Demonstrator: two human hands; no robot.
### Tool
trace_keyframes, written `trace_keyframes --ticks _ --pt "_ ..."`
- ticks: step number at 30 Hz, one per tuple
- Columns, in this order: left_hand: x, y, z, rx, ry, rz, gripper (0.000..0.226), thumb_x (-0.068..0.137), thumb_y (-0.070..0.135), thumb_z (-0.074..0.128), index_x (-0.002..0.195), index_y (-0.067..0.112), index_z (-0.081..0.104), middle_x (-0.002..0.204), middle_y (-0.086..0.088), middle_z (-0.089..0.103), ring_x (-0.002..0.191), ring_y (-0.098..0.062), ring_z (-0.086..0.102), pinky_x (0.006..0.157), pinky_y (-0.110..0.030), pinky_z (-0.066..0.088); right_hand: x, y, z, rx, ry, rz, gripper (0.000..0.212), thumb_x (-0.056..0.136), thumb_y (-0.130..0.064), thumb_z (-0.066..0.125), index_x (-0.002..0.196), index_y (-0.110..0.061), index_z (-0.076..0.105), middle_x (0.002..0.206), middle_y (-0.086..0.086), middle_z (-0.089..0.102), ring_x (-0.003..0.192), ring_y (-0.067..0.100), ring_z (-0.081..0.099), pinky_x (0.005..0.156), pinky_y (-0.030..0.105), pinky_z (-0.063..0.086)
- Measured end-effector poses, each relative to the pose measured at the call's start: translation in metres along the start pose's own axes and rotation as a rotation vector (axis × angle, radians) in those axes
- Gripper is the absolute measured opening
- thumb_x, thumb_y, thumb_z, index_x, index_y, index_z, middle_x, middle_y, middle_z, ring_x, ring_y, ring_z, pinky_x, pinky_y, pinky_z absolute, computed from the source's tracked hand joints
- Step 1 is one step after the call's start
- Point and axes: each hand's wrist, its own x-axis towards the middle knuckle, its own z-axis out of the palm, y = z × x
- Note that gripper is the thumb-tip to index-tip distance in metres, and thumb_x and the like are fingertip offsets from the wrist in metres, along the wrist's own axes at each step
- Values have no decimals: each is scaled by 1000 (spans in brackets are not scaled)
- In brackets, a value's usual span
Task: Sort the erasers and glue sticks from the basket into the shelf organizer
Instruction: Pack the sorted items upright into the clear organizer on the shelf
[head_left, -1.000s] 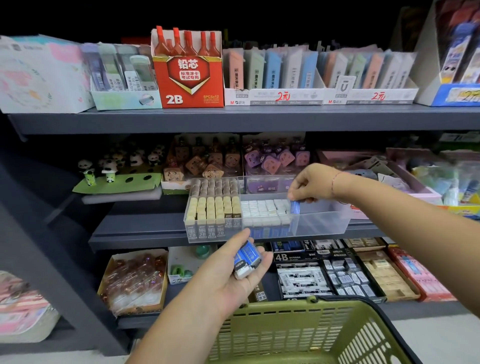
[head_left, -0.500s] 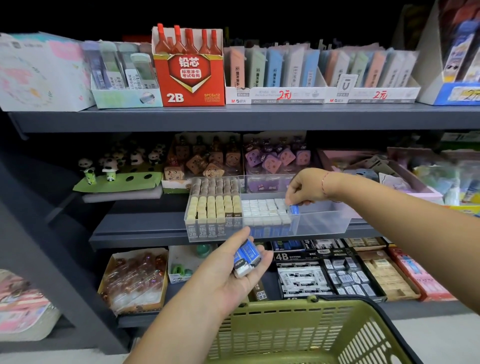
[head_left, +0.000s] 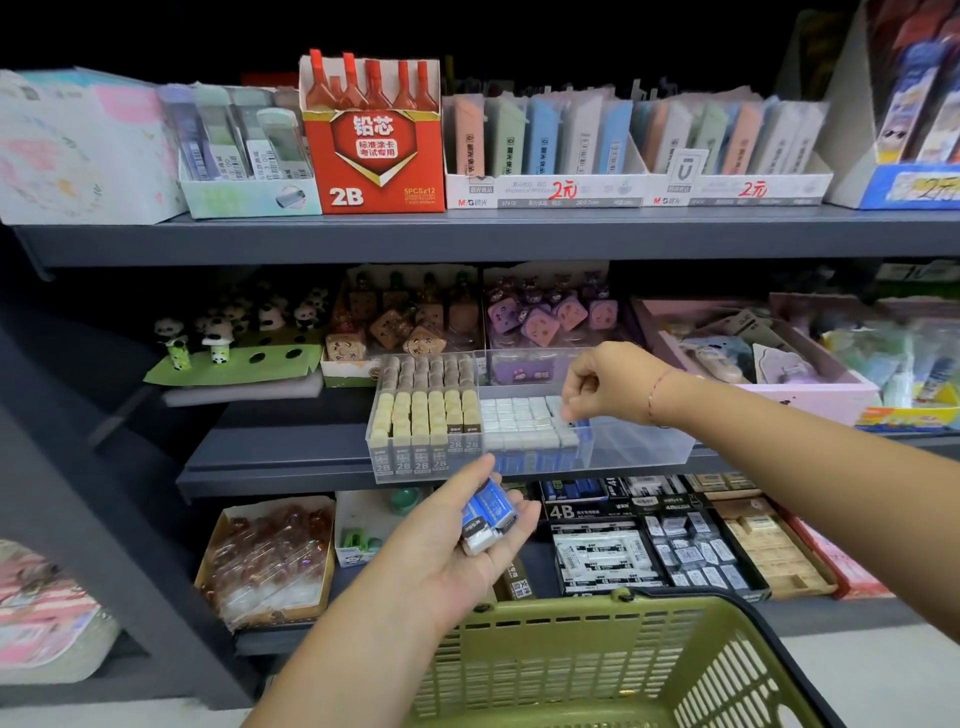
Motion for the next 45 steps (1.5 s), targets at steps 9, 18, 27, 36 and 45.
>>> trace_keyframes --ticks 9,18,27,36,45 --pt "-1 0 3 5 -5 -1 26 77 12 74 93 -5 63 90 -25 61 85 -31 64 55 -41 60 -23 19 14 92 133 -8 6 84 -21 71 80 -19 67 74 -8 62 69 8 55 66 18 42" --pt "0 1 1 -13 -3 -1 23 82 13 72 92 -5 63 90 -24 61 88 -31 63 59 -45 59 -36 12 17 -143 65 -3 33 96 -45 46 94 -23 71 100 -5 46 101 17 49 93 33 35" --pt "-1 4 1 -7 -64 27 13 88 11 63 86 -2 61 80 -16 65 80 -26 63 67 -38 59 -61 -53 37 381 -138 -285 36 80 -32 73 112 -39 60 107 -3 57 87 3 56 81 12 43" --pt "-4 5 2 12 -123 59 23 91 18 60 100 -3 66 99 -22 72 99 -30 67 84 -43 53 -54 -75 35 593 -175 -110 11 77 -7 72 78 -17 70 74 2 63 63 5 53 63 18 46" --pt "-5 13 4 -72 -11 32 23 84 15 70 93 -4 60 95 -26 61 95 -35 63 72 -46 57 -1 -49 15 598 272 37 10 84 -13 69 75 -17 68 67 -7 64 63 4 55 68 21 43"
